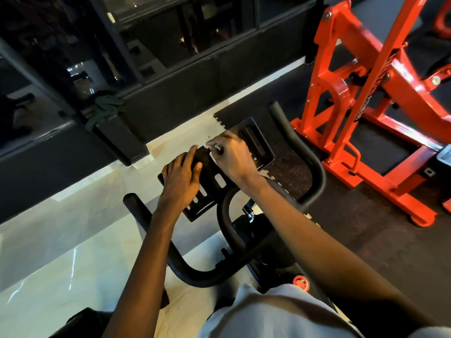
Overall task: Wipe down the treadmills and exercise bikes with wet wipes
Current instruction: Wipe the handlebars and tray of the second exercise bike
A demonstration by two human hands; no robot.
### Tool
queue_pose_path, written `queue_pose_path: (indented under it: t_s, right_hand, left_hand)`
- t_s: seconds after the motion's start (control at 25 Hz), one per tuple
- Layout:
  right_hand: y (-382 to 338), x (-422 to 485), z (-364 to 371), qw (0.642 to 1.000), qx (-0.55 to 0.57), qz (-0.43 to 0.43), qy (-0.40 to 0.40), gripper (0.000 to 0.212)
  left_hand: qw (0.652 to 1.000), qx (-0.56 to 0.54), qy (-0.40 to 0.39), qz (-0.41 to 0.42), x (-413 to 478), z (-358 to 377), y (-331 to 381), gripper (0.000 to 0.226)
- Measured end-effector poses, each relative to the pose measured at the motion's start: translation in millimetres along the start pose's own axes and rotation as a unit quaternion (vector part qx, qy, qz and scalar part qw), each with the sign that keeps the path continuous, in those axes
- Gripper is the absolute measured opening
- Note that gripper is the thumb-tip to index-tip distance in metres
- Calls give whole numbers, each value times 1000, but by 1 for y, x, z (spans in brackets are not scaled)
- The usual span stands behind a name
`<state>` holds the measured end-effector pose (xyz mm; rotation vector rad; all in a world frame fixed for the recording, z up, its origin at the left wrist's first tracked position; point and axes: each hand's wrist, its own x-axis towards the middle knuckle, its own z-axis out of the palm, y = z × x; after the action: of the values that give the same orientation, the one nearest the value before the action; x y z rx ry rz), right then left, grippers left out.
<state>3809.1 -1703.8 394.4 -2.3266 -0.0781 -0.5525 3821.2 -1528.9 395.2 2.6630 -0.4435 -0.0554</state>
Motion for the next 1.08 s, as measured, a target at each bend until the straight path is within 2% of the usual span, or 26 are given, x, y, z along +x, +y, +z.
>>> queue_pose_path:
  t_s: [0.16, 0.24, 0.28, 0.44, 0.64, 0.68, 0.8, 0.88, 0.96, 1.08]
  right_hand:
    - [20, 3, -28, 988, 102, 80, 78, 17]
    - [36, 4, -35, 975, 140, 129, 115, 16]
    - [44, 3, -35, 973, 147, 143, 108, 17]
    - [61, -8, -25, 984, 130, 114, -41, 26]
    - [83, -10, -46, 960, 154, 162, -167, 22]
    - [85, -10, -46, 959, 160, 164, -165, 22]
    - [72, -1, -33, 976, 175, 124, -48, 18]
    - [61, 9, -24, 978, 171, 118, -16, 20]
    - [60, 10, -25, 980, 162, 114, -35, 23]
    - [72, -9, -39, 976, 152, 112, -105, 24]
  left_hand:
    - [998, -58, 24, 1, 0, 2, 15, 48]
    - [997, -67, 20, 24, 5, 5, 27, 58]
    - [998, -56, 16, 29, 9, 7, 33, 62]
    - [999, -8, 35, 40, 25, 19, 44, 53]
    - [994, 49, 87, 37, 27, 35, 46, 54]
    - [994, 45, 95, 35, 28, 37, 46, 53]
    - [992, 27, 115, 32, 30, 41, 46, 51]
    - [991, 28, 125, 34, 29, 44, 46, 51]
    - [991, 27, 129, 33, 30, 45, 46, 50]
    - [989, 27, 143, 31, 30, 46, 46, 49]
